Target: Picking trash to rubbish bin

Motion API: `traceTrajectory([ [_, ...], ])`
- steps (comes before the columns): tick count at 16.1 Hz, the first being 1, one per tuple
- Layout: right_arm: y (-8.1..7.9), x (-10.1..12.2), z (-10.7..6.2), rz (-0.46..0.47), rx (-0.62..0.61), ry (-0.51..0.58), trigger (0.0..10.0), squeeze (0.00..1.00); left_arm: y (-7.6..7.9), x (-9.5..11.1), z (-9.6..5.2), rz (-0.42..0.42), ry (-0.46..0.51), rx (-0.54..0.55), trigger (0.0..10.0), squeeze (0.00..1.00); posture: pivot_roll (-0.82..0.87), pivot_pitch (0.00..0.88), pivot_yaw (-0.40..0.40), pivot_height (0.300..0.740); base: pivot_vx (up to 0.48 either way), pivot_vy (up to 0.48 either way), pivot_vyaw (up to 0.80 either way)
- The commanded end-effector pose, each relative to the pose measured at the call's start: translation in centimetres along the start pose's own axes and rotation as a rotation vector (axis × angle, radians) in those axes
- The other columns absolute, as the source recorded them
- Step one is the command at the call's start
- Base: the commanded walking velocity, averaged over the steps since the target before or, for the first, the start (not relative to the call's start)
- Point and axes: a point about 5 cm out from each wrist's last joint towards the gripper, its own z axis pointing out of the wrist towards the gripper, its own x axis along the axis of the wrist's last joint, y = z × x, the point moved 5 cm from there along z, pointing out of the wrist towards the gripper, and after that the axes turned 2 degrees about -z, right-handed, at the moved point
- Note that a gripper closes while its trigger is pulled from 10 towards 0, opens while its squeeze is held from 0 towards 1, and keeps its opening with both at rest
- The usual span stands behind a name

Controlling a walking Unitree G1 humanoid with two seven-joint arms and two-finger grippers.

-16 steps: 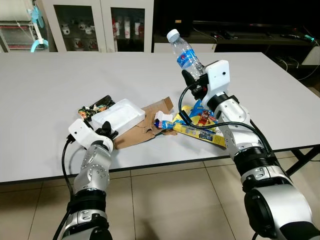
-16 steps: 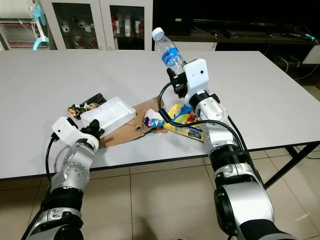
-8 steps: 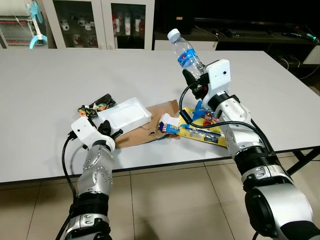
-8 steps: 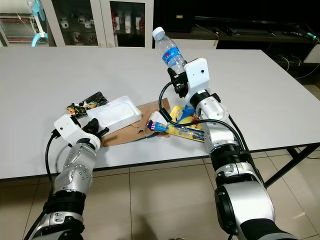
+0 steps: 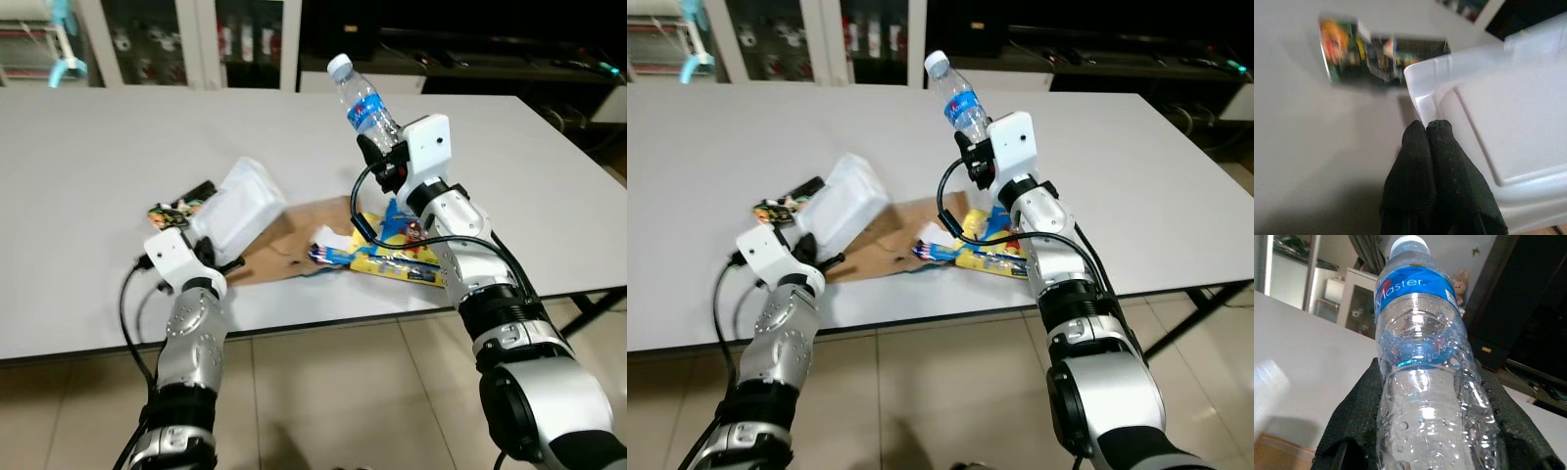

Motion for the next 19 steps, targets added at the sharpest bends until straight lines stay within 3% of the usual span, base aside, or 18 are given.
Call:
traceTrajectory([
  [1,0.6,0.1,0.0,-0.008,-0.012,-0.004,10.0,0.0,0.0,1.3,-0.2,0.071,0.077,0.01,1.7,0.0,-0.07,0.023,-0.097,0.74,0.0,0.0,0.0],
  [3,0.6,0.1,0.0,-0.006,-0.012,-0.004,10.0,0.0,0.4,2.3,-0.6,0.102,0.133,-0.012,1.6,0.0,-0.07,0.023,-0.095,0.74,0.0,0.0,0.0],
  [4,0.6,0.0,0.0,-0.005,-0.012,-0.005,10.0,0.0,0.9,2.6,-1.0,0.105,0.153,-0.035,0.0,0.0,-0.07,0.023,-0.095,0.74,0.0,0.0,0.0],
  [9,0.4,0.0,0.0,-0.002,-0.011,-0.004,10.0,0.0,2.7,5.4,-1.8,0.156,0.269,-0.082,0.0,0.0,-0.06,0.023,-0.093,0.74,0.0,0.0,0.0],
  [10,0.5,0.0,0.0,-0.001,-0.013,-0.003,10.0,0.0,3.1,5.9,-1.9,0.182,0.291,-0.094,2.1,0.0,-0.06,0.02,-0.093,0.74,0.0,0.0,0.0],
  [11,0.5,0.1,0.0,-0.002,-0.015,-0.002,10.0,0.0,3.5,6.1,-2.1,0.212,0.304,-0.108,10.0,0.0,-0.06,0.019,-0.093,0.74,0.0,0.0,0.0],
  [15,0.6,-0.2,0.1,0.014,-0.026,-0.018,10.0,0.0,5.3,6.7,-3.5,0.293,0.361,-0.195,10.0,0.0,-0.06,0.017,-0.093,0.74,0.0,0.0,0.0],
  [19,0.3,-0.2,0.2,0.023,-0.02,-0.02,10.0,0.0,6.0,7.2,-4.2,0.384,0.415,-0.192,10.0,0.0,-0.05,0.013,-0.096,0.74,0.0,0.0,-0.66],
])
